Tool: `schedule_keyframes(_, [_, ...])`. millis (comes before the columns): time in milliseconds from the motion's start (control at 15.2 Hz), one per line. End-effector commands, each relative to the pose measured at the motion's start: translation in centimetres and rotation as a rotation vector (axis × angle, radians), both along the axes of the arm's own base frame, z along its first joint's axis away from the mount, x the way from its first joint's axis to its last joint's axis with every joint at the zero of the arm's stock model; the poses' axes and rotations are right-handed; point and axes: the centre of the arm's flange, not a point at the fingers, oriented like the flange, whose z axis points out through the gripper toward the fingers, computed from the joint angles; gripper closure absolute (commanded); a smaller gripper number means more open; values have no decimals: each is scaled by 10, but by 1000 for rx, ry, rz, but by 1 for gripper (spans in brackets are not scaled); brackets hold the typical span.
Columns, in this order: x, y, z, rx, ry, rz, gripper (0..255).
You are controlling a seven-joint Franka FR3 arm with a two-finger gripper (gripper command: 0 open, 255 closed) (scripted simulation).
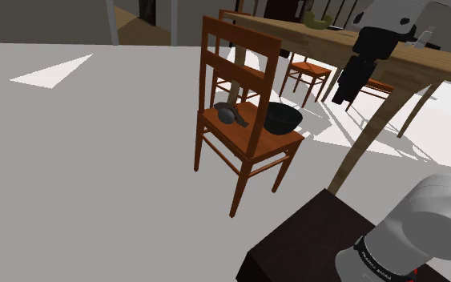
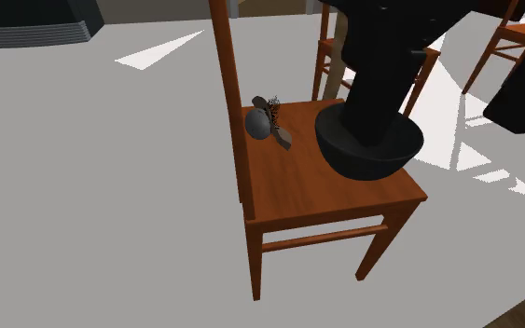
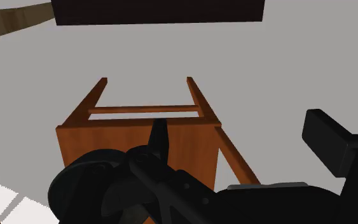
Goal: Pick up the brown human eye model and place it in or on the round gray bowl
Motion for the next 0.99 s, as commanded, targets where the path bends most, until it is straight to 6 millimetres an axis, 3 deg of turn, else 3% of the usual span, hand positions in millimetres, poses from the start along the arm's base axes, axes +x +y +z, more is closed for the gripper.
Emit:
schedule_keyframes(0, [0,0,0,0,0,0,0])
schedule_keyframes(924, [172,-14,-70,17,7,-5,0])
